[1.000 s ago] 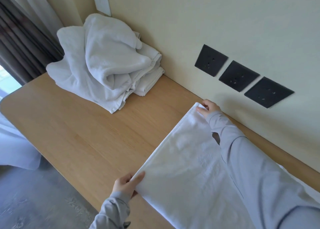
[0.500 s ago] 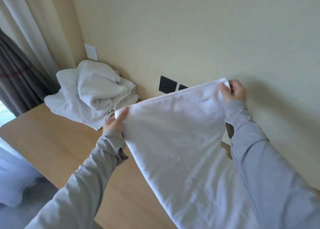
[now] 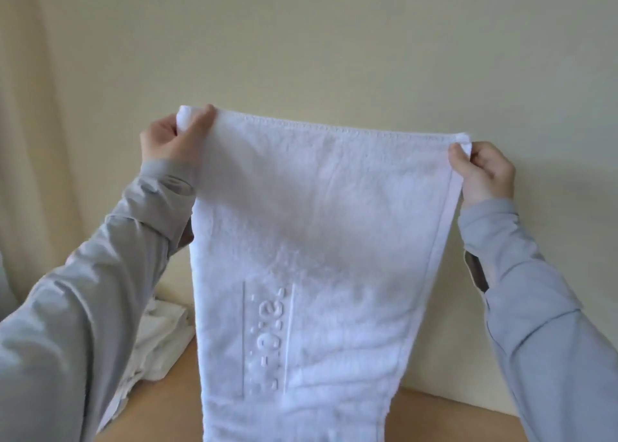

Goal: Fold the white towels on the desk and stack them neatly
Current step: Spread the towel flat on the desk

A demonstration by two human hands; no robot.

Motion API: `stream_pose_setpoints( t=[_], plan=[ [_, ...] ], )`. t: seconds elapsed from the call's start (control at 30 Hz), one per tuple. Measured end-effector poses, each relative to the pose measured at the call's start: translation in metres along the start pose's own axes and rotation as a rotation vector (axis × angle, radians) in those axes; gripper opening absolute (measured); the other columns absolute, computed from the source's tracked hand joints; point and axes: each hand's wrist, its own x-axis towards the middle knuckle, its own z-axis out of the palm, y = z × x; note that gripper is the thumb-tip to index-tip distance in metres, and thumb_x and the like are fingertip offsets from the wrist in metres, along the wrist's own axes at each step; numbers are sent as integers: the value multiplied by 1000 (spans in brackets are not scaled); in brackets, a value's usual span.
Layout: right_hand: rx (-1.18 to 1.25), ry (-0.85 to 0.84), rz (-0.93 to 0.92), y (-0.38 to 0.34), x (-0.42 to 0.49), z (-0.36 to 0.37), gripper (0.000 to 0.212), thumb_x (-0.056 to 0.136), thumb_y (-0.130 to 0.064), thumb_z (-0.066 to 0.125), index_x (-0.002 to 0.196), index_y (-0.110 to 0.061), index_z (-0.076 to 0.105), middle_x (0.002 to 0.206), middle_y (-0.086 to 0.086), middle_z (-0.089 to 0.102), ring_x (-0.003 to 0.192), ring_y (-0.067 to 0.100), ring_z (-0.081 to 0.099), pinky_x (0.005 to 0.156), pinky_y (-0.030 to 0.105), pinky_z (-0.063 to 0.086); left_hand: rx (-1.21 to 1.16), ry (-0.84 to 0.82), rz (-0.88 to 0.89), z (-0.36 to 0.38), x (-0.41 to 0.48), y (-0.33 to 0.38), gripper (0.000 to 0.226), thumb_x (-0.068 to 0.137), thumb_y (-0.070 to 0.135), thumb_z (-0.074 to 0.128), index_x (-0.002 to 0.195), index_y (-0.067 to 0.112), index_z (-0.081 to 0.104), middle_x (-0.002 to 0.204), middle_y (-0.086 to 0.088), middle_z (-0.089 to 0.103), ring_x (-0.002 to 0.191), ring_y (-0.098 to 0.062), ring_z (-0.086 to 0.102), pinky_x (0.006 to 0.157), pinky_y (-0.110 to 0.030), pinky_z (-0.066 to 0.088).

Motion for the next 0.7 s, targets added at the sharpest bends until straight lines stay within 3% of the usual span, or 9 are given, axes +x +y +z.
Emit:
stream_pose_setpoints(
  t=[0.1, 0.17, 0.23, 0.33, 0.4, 0.47, 0.57, 0.7],
  plan=[
    [78, 68, -84, -30, 12, -21, 22, 81, -20, 65, 64, -20, 51, 69, 4, 44, 73, 22, 39, 66, 33, 34, -11, -7, 198, 13, 17, 39, 42, 73, 50, 65, 54, 25, 37, 49, 16, 33, 49, -2, 29, 42, -17, 26],
    [-15, 56, -99, -38, 10, -26, 24, 84, -14, 64, 65, -19, 50, 70, 6, 45, 74, 22, 39, 68, 35, 33, 127, -62, 307, 22, 21, 43, 36, 82, 40, 64, 58, 19, 46, 62, 7, 42, 62, -7, 34, 48, -19, 29],
    [-90, 90, -126, -51, 7, -34, 25, 83, -12, 66, 64, -20, 50, 67, 4, 46, 70, 19, 40, 67, 33, 33, 212, -74, 359, 25, 22, 47, 41, 83, 40, 64, 63, 8, 47, 66, -6, 35, 65, -14, 32, 52, -26, 28],
    [-27, 186, -297, -79, 13, -46, 17, 78, -27, 67, 64, -26, 58, 57, -12, 53, 58, 8, 43, 55, 22, 36, 91, 7, 461, 23, 33, 60, 47, 77, 47, 60, 57, 14, 34, 60, 2, 26, 54, -4, 23, 47, -23, 24],
    [-96, 172, -298, -86, 17, -42, 20, 78, -25, 67, 61, -26, 56, 53, -13, 50, 56, 6, 41, 54, 22, 34, 112, -37, 449, 26, 42, 62, 46, 80, 43, 61, 58, 17, 32, 59, 2, 22, 55, -4, 21, 46, -24, 21],
    [-143, 166, -252, -85, 10, -36, 22, 78, -20, 67, 60, -23, 54, 60, -4, 47, 64, 16, 40, 62, 30, 32, 146, -81, 380, 28, 37, 54, 47, 83, 36, 64, 57, 18, 30, 60, 1, 20, 56, -7, 22, 46, -25, 20],
    [-136, 201, -276, -98, 14, -40, 17, 74, -26, 67, 61, -24, 56, 65, 1, 47, 67, 18, 39, 62, 30, 32, -33, -106, 341, 32, 37, 52, 47, 81, 36, 66, 50, 26, 31, 52, 9, 24, 44, -2, 23, 40, -14, 21],
    [-109, 279, -270, -103, 14, -50, 20, 79, -20, 65, 64, -22, 53, 67, 1, 47, 68, 17, 39, 61, 29, 31, -94, -182, 341, 48, 32, 66, 44, 79, 39, 66, 45, 24, 41, 45, 16, 30, 47, 0, 26, 43, -15, 27]
  ],
)
